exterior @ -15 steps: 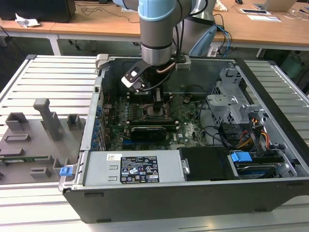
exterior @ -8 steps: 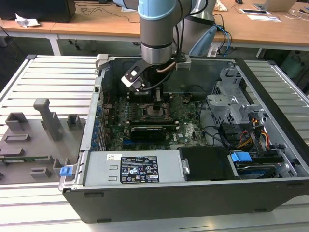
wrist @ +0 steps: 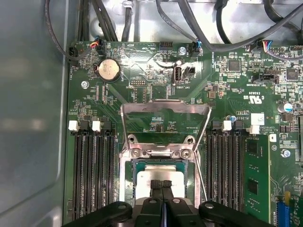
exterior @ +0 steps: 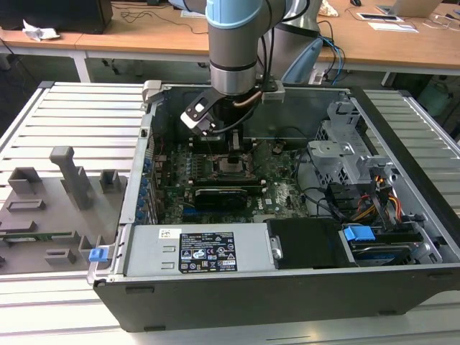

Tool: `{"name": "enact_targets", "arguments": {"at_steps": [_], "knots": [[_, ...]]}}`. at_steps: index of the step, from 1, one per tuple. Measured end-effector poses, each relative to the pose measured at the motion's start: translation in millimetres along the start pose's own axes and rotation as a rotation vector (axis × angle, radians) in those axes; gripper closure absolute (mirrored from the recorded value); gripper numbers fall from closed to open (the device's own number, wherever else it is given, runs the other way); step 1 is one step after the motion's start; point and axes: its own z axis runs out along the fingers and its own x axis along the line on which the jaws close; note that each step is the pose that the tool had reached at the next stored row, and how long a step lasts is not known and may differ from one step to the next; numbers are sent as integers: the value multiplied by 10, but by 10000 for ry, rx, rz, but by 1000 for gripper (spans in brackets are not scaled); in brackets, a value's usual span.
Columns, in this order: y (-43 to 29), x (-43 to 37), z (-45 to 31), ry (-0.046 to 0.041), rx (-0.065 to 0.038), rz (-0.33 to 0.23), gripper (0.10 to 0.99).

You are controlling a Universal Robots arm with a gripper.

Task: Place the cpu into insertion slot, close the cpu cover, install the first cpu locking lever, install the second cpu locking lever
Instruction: 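Close the cpu cover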

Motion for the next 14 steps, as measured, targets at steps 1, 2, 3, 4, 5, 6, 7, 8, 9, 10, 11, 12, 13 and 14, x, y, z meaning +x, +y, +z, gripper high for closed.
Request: {"name": "enact_targets", "arguments": {"at_steps": [1, 2, 3, 4, 5, 6, 7, 8, 9, 10, 11, 12, 13, 14], "knots": [[1, 0, -7, 2, -1, 0, 980], [1, 0, -13, 1, 0, 0, 980], [3, 0, -32, 1, -1, 0, 980], [3, 0, -41, 2, -1, 1, 980], [4, 0, -47, 2, -1, 1, 980], [5, 1, -60, 5, -3, 1, 980], [5, 1, -62, 6, -2, 1, 980], [5, 0, -68, 1, 0, 0, 980], [6, 0, -76, 2, 0, 1, 980], [7, 0, -84, 2, 0, 0, 980], [8, 0, -98, 2, -1, 1, 980], [9, 0, -112, 3, -1, 1, 980], [8, 0, -118, 2, -1, 0, 980], [7, 0, -123, 2, -1, 0, 980]]}}
